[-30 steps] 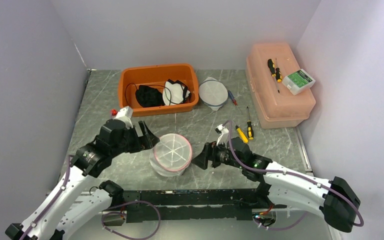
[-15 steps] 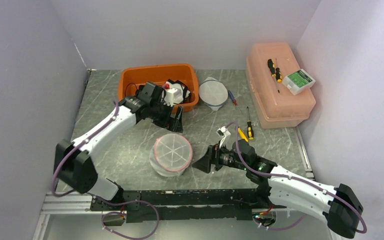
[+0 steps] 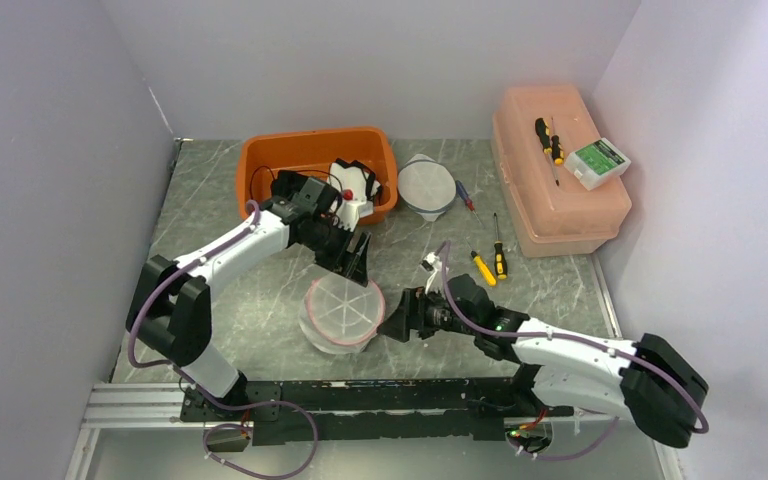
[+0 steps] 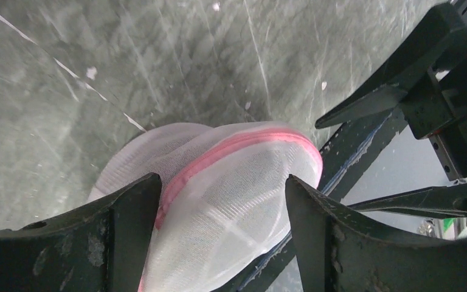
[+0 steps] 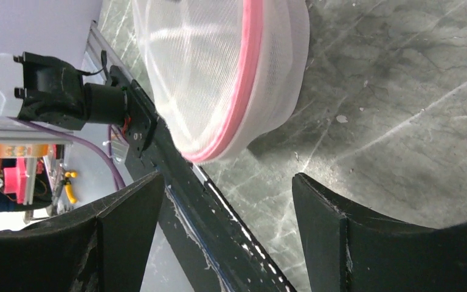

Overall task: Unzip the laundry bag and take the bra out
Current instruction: Adjust the laundry bag at the center of the board.

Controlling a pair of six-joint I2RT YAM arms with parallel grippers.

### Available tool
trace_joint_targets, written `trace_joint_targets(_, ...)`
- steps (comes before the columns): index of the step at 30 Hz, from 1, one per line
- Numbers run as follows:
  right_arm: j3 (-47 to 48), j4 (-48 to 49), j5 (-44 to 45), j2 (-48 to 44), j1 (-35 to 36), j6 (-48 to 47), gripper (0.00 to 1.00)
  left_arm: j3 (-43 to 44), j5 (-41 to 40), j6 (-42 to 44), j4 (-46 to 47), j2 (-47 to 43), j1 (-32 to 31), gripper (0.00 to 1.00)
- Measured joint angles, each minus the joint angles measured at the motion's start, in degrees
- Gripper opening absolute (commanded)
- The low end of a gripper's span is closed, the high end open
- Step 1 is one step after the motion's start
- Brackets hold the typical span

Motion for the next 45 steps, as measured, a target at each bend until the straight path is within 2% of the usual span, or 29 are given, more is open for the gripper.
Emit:
trace_joint_targets(3, 0.9, 2.8, 0.0, 4.0, -0.1, 1.0, 0.69, -2.4, 0.8, -0.1, 0.3, 0.0, -0.7, 0.78)
trace_joint_targets(6, 1.5, 5.7, 0.0, 6.3, -0.3, 1.9, 0.55, -3.6, 1.2, -0.2, 0.9, 0.0, -2.1, 0.72)
trace_joint_targets(11, 1.9, 8.5, 0.0, 8.6, -1.0, 3.1, 0.36, -4.3, 2.3, -0.5, 1.6, 0.0, -3.7, 0.44)
trace_joint_targets(13, 1.9, 8.5, -0.1, 9.1, -1.5, 3.1, 0.31, -4.4, 2.9, -0.8, 2.0, 0.0, -3.7, 0.37)
trace_joint_targets(17, 1.9, 8.4, -0.5, 9.7, -2.8, 2.8, 0.28, -5.0, 3.9, -1.5, 2.4, 0.0, -3.7, 0.12)
trace_joint_targets(18, 2.0, 8.2, -0.6, 9.7, -3.1, 2.6, 0.28, -5.1, 4.3, -1.8, 2.4, 0.0, -3.7, 0.05)
trace_joint_targets(19, 2.1, 7.6, -0.7, 9.7, -3.5, 2.1, 0.30, -5.3, 5.1, -1.9, 2.5, 0.0, -3.7, 0.03)
trace_joint_targets(20, 2.3, 6.8, -0.9, 9.7, -4.0, 1.6, 0.36, -5.4, 5.5, -2.4, 2.7, -0.2, -3.7, 0.03)
trace_joint_targets(23, 4.0, 4.2, -2.0, 9.3, -5.7, -0.2, 0.72, -6.3, 6.5, -3.8, 4.5, -1.2, -3.8, 0.03)
trace_joint_targets(26, 8.4, -1.3, -2.3, 6.8, -7.5, -3.2, 0.84, -8.0, 6.6, -7.2, 7.2, -4.0, -4.0, 0.03)
trace_joint_targets(30, 13.4, -9.7, 0.9, -3.4, -8.2, -7.4, 0.89, -9.8, 6.3, -14.8, 12.7, -9.7, -4.1, 0.03)
trace_joint_targets(36, 18.8, -23.6, 7.9, -19.9, -8.2, -12.4, 0.89, -14.0, 2.4, -30.2, 26.9, -19.1, -4.8, 0.03)
trace_joint_targets(40, 18.8, -29.9, 12.8, -29.0, -8.3, -13.4, 0.89, -20.1, -4.4, -42.2, 40.1, -23.8, -7.4, 0.03)
trace_joint_targets(45, 15.7, -31.6, 16.8, -37.0, -8.5, -12.7, 0.88, -30.2, -19.3, -53.6, 56.6, -26.1, -15.2, 0.03)
